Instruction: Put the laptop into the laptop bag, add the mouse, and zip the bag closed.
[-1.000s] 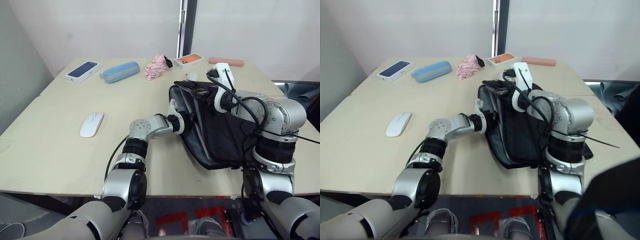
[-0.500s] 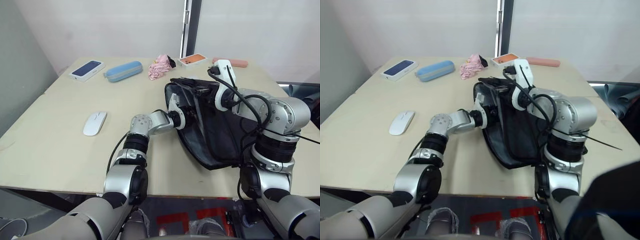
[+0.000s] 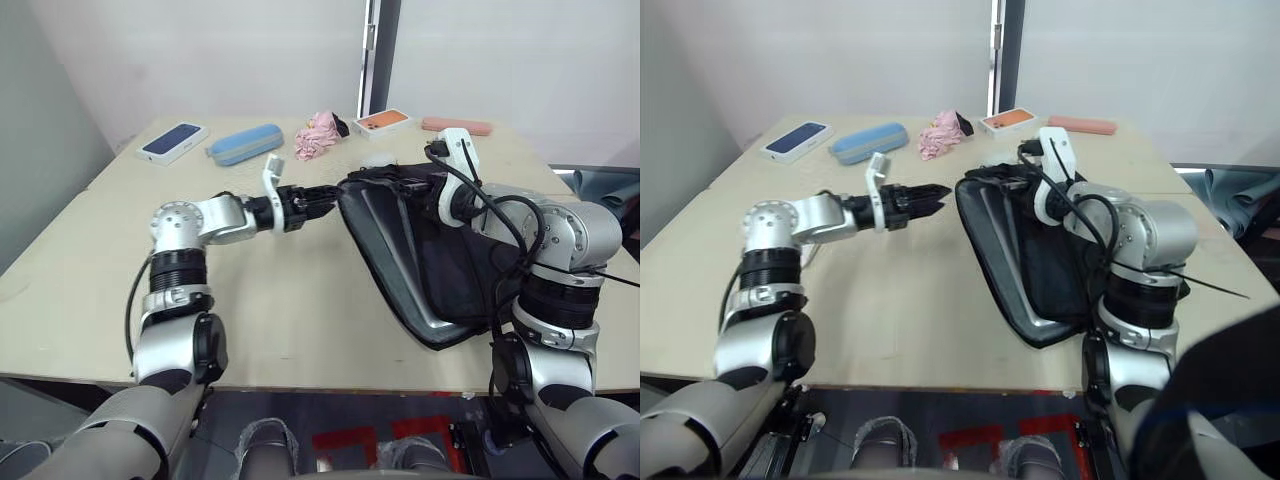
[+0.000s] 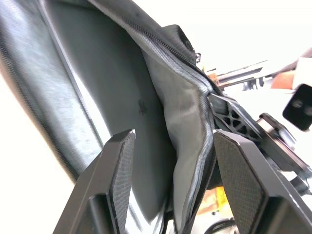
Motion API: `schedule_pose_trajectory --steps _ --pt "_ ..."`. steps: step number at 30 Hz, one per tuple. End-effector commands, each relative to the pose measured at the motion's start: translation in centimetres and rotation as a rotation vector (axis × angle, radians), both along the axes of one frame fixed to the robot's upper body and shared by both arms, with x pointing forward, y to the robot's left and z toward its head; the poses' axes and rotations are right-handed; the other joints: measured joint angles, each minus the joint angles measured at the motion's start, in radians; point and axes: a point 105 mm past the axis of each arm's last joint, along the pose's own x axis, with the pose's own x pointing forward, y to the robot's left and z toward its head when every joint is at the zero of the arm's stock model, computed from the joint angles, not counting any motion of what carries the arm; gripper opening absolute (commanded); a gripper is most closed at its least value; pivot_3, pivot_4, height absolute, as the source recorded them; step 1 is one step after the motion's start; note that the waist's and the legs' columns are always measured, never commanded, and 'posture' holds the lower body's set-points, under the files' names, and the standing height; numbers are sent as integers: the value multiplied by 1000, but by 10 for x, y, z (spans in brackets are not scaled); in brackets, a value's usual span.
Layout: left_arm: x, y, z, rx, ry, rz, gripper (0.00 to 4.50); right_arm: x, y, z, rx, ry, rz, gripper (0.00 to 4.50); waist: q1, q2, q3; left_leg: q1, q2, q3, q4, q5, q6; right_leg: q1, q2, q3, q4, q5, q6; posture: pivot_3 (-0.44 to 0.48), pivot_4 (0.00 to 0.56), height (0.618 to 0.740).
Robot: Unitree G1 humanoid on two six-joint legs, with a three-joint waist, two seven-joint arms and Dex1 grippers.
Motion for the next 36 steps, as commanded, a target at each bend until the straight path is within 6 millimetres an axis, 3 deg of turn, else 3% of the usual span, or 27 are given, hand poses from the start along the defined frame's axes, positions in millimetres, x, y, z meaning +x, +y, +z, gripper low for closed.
schedule_pose_trajectory --steps 1,4,7,11,16,20,26,32,36 --pt "-24 21 40 -67 -217 -56 2639 1 6 13 10 -75 37 0 -2 0 0 0 0 0 0 0 0 0 0 0 0 0 0 0 150 740" --pt "-37 38 50 -68 -310 -63 2639 3 10 9 8 -76 57 0 -15 0 0 0 1 0 0 0 -1 -1 1 0 1 0 -1 0 150 740" --pt "-68 62 74 -128 -481 -131 2639 11 15 -17 24 -9 70 0 -19 0 0 1 1 0 -1 1 -1 -1 1 -1 1 -1 -1 0 150 740" --pt "-100 77 67 -63 -551 -242 2676 19 16 -39 52 44 86 1263 -20 1 0 1 1 0 -1 1 -1 -1 0 -1 1 -1 -1 0 150 740" --pt "-107 95 52 20 -558 -268 2676 23 17 -44 92 68 113 3010 -14 1 0 1 1 -1 -1 1 -1 0 0 -2 2 -1 -1 0 150 740" --pt "-110 127 38 189 -584 -238 2676 -1 16 -37 173 107 273 4402 -24 1 0 2 1 -1 -2 1 -1 0 0 -2 3 -1 -2 0 150 740" --pt "-115 161 27 382 -598 -232 2676 -44 -23 -17 58 5 438 4456 -9 1 0 2 1 0 -6 1 0 0 1 -2 -2 -2 -2 0 150 740" --pt "-127 203 12 584 -530 -203 2676 -95 -92 -25 -256 -4 593 4456 -2 0 -1 11 1 5 -13 -2 4 4 1 3 -5 -4 -2 0 150 740" --pt "-131 232 15 649 -527 -111 2676 -102 -123 -15 -356 -63 575 4456 -20 -1 -1 14 1 8 -14 -2 4 3 1 7 -4 -6 -1 0 150 740"
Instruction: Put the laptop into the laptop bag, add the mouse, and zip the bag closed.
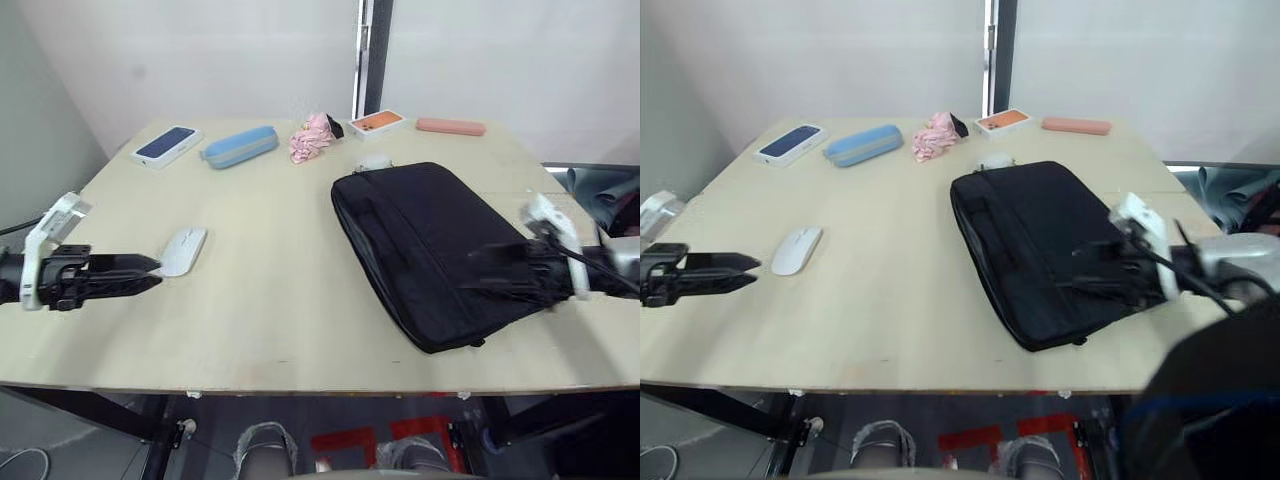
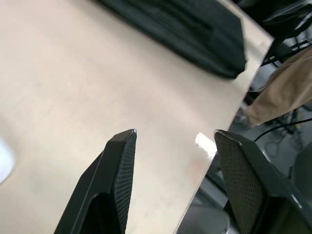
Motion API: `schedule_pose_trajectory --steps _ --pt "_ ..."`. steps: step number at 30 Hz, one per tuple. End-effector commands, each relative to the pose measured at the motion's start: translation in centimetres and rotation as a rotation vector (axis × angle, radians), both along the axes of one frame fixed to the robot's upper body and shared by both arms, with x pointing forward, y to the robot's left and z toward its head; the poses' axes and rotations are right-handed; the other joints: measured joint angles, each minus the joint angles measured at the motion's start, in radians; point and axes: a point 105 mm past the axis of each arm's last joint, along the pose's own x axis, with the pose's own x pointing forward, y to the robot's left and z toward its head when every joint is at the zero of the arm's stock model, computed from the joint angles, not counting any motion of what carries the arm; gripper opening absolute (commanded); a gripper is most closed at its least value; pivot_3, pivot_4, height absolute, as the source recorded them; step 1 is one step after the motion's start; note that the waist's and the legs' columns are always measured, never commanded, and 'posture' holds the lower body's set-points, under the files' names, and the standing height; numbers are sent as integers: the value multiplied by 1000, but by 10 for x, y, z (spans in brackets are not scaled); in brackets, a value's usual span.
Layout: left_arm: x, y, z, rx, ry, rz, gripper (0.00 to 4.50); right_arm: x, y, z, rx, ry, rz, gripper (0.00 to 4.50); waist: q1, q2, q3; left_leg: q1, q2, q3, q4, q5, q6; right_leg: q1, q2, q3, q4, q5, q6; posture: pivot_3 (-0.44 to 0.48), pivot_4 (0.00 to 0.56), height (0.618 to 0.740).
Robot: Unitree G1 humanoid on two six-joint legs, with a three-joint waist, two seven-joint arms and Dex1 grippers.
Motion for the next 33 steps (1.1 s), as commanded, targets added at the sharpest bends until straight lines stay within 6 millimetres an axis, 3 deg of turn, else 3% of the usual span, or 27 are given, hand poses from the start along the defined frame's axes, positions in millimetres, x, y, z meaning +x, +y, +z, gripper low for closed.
schedule_pose_trajectory --steps 1,7,12,15,18,21,28,33 --pt "-6 28 18 52 -98 79 2676 -1 -23 29 -51 -193 7 4456 -13 -1 -1 1 0 1 0 0 0 0 0 0 0 0 0 0 150 740" --pt "-25 73 14 105 -176 293 2676 0 -64 41 -50 -299 -117 4456 -21 -4 -2 1 0 3 0 -1 2 -1 0 1 -1 0 -3 0 150 740" --pt "-30 102 3 169 -213 478 2676 4 -71 41 -49 -324 -140 4456 -18 -4 -3 2 0 3 -1 -1 2 -1 0 1 -1 -1 -4 0 150 740" --pt "-26 106 -3 171 -252 543 2676 6 -66 38 -38 -327 -128 4456 -14 -4 -3 2 0 3 0 -1 2 0 0 1 -1 -1 -4 0 150 740" --pt "-22 107 -13 190 -272 589 3510 8 -61 31 -28 -324 -120 4500 -15 -5 -4 2 0 3 0 -1 2 1 0 1 0 -1 -5 0 150 740" --pt "-19 90 -13 124 -265 540 4466 7 -56 32 -16 -331 -102 4500 -14 -6 -4 2 0 3 0 -1 2 0 0 1 0 -1 -5 0 150 740" --pt "0 75 -16 86 -246 571 4466 4 -37 37 -6 -349 -39 4500 -15 -6 -5 2 1 3 0 -1 2 0 1 1 0 -1 -5 0 150 740" --pt "33 82 -22 79 -247 733 4466 -6 3 42 35 -350 98 4500 -14 -5 -5 3 1 3 1 -1 3 0 1 1 2 -1 -5 0 150 740"
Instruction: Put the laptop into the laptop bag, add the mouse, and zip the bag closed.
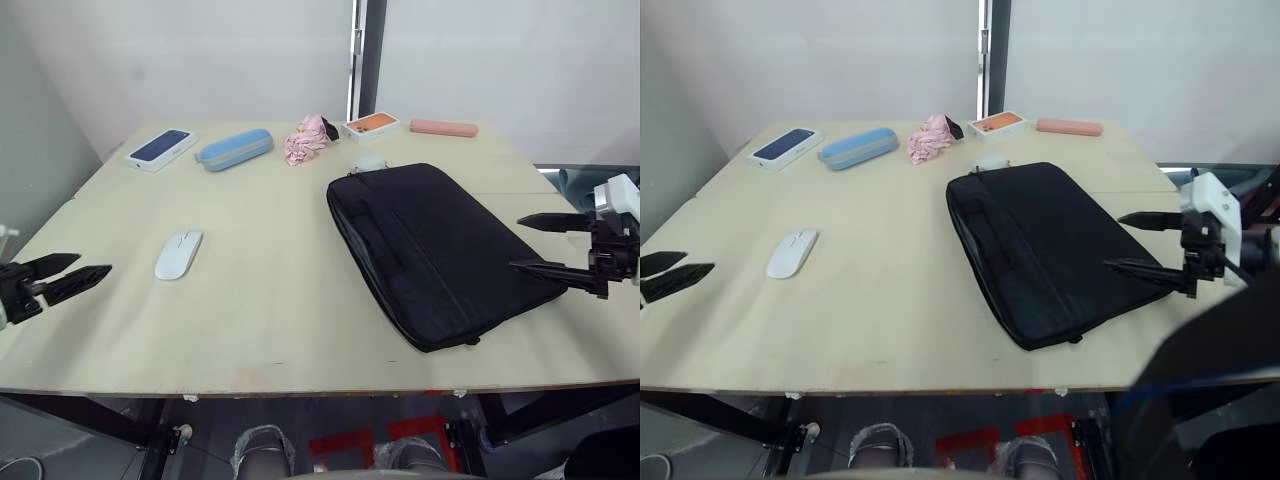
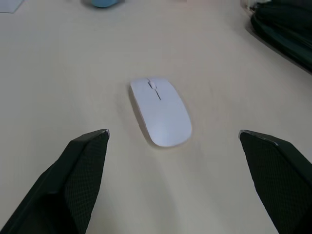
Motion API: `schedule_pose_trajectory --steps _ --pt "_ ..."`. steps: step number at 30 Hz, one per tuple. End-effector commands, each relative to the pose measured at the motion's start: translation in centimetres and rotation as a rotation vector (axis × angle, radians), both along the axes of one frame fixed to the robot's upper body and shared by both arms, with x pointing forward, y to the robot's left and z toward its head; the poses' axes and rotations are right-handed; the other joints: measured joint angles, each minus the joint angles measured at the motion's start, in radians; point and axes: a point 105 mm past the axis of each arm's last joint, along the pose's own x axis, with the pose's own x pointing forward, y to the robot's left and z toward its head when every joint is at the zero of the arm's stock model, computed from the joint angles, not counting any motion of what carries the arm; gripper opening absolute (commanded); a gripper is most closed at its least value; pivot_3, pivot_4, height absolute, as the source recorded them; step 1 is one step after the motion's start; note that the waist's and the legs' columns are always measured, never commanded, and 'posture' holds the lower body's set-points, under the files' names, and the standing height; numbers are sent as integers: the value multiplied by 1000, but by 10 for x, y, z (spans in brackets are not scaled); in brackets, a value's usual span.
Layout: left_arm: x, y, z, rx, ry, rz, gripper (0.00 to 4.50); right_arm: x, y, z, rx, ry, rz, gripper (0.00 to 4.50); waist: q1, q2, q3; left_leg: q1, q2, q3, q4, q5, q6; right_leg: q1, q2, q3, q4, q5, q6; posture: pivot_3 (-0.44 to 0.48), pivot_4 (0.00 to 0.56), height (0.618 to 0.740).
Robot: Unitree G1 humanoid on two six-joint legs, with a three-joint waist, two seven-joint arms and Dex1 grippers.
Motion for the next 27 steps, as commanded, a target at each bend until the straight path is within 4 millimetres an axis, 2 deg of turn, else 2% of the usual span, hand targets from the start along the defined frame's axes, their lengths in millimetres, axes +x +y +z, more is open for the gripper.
schedule_pose_trajectory --steps 1,4,6,9,11,22,27 --pt "18 5 2 4 -25 97 4466 -9 33 13 17 -38 122 4500 -1 0 0 0 0 0 0 0 0 0 0 0 1 0 0 0 150 740" --pt "38 -15 -6 -85 -18 109 4466 -13 66 23 44 -66 226 4500 -6 1 -1 0 0 0 2 0 0 0 0 1 1 0 0 0 150 740" --pt "45 -26 -10 -92 -12 97 4466 -15 80 30 67 -85 267 4500 -7 1 -1 0 0 0 3 0 0 0 0 1 3 0 -1 0 150 740" --pt "55 -45 -30 -95 31 84 4466 -25 107 45 132 -128 371 4500 -7 0 -2 0 0 -1 3 0 0 -1 0 1 3 0 -1 0 150 740" --pt "61 -49 -42 -77 53 103 4466 -32 120 47 134 -142 421 4500 -4 0 -2 0 0 -1 3 0 0 -1 0 1 4 0 -1 0 150 740" --pt "78 -42 -48 43 12 167 4466 -37 126 49 137 -152 417 4500 3 -2 -3 -1 0 -2 5 0 0 0 0 0 4 0 -1 0 150 740" --pt "86 -51 -55 52 28 129 4466 -37 125 51 131 -165 402 4500 3 -2 -3 -2 0 -3 4 0 0 0 0 0 4 0 -1 0 150 740"
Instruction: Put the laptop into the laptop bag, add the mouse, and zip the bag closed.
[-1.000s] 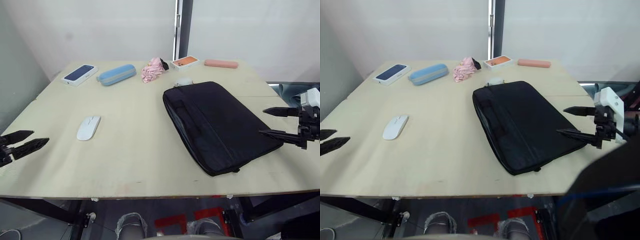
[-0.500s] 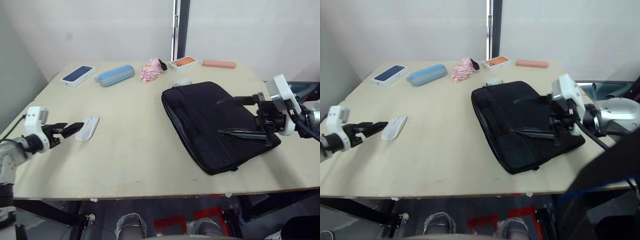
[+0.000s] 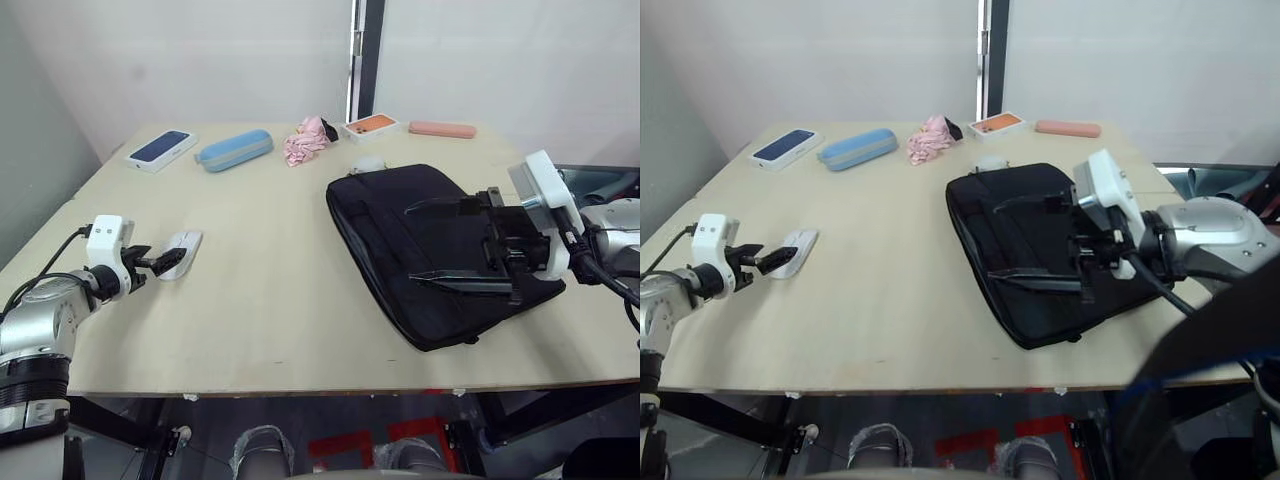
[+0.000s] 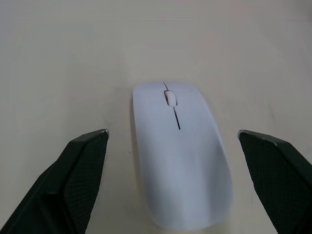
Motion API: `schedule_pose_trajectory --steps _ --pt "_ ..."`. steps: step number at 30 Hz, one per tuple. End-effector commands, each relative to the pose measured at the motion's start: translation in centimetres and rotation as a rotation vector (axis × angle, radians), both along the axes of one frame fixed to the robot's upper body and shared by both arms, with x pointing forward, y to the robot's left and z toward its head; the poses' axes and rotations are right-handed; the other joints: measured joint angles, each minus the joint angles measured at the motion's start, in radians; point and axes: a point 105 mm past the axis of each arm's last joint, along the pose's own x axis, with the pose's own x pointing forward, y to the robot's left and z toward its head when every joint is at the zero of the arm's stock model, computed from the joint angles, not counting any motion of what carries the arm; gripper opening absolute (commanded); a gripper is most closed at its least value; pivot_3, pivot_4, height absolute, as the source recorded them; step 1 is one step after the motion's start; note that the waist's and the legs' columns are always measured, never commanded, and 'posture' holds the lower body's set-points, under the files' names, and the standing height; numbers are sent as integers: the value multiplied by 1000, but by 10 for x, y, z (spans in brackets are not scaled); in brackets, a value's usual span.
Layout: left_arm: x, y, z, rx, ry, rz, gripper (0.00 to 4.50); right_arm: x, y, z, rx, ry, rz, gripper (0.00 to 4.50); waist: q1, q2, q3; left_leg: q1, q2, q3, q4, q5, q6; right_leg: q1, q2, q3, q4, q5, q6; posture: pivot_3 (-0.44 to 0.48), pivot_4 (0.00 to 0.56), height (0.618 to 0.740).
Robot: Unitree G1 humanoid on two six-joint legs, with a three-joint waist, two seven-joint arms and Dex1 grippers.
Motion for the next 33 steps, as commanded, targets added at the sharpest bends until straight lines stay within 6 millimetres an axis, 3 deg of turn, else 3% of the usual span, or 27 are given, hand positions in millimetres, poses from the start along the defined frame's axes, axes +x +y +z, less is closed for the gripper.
schedule_pose_trajectory --steps 1,8,11,15,20,25,27,29,33 --pt "10 -2 9 25 -41 -14 4466 -5 -1 10 0 -56 -7 4500 0 0 0 0 0 0 0 0 0 0 0 0 0 0 0 0 150 740" --pt "33 -6 -12 41 29 -19 4466 -8 0 9 -11 -58 -9 4500 6 0 0 0 0 0 1 0 0 0 0 0 0 0 0 0 150 740" --pt "35 -19 -31 74 112 -74 4466 -8 -1 8 -5 -51 -25 4500 5 0 -1 0 0 0 0 0 0 0 0 0 0 0 0 0 150 740" --pt "35 -26 -42 86 145 -118 4466 -8 -2 7 -1 -42 -38 4500 10 4 -4 0 -1 0 0 0 0 1 -1 0 0 0 0 0 150 740" --pt "27 -19 -42 68 168 -153 3004 -6 -1 2 9 -14 -65 4500 14 4 -5 0 -2 0 0 0 0 1 -2 0 0 0 0 0 150 740" --pt "27 -17 -31 66 157 -188 2865 5 -4 -2 26 2 -138 4500 13 4 -4 0 -2 0 0 0 0 1 -2 0 0 0 0 0 150 740" --pt "35 -38 -1 79 52 -330 2865 34 3 -12 48 64 -279 4500 10 4 -5 0 -2 0 0 0 0 1 -2 0 0 0 0 0 150 740" --pt "31 -67 22 94 -29 -552 2865 65 14 -28 50 138 -444 4500 2 4 -4 1 -1 0 0 0 -1 0 -1 0 1 0 0 0 150 740" --pt "8 -106 30 199 -6 -904 2865 103 25 -48 8 137 -696 4500 -1 4 -4 0 -1 -2 -2 1 -3 -2 -1 0 2 1 -2 0 150 740"
